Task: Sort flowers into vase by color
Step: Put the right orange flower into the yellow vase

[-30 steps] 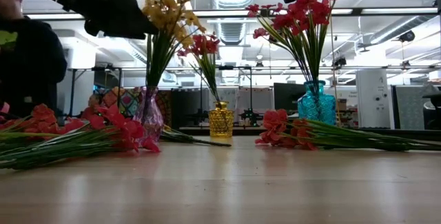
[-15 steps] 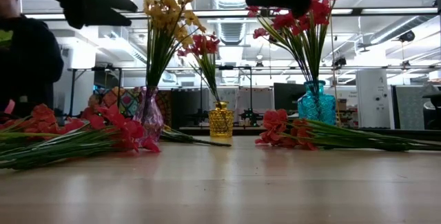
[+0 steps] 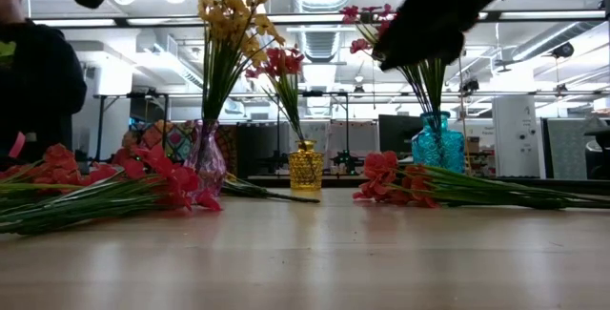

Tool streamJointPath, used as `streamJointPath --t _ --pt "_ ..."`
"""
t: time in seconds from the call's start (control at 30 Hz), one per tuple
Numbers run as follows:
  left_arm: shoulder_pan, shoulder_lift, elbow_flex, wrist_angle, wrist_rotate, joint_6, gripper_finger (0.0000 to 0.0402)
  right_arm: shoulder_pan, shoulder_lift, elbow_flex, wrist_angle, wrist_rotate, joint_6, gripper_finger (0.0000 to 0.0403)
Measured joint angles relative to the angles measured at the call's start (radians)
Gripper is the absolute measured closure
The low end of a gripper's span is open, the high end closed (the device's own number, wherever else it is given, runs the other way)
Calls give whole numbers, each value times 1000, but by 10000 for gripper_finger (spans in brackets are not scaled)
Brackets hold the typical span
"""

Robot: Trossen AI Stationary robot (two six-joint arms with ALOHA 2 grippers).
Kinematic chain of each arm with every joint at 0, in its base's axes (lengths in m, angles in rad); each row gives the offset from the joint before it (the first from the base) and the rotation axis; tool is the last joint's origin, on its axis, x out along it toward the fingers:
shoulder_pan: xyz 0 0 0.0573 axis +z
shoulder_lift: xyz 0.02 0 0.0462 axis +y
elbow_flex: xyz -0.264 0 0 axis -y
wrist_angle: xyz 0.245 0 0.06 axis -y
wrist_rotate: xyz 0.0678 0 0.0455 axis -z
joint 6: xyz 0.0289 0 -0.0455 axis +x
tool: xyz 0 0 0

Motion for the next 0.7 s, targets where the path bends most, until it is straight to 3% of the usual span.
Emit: streamJointPath --t 0.37,0.57,0.7 --pt "-14 179 211 -257 34 -37 129 7 0 0 -326 -85 207 197" --pt "-14 254 278 -355 45 -66 129 33 17 -8 -420 -140 151 196" --pt "-14 275 283 -368 47 -67 129 59 28 -14 -443 -136 107 174"
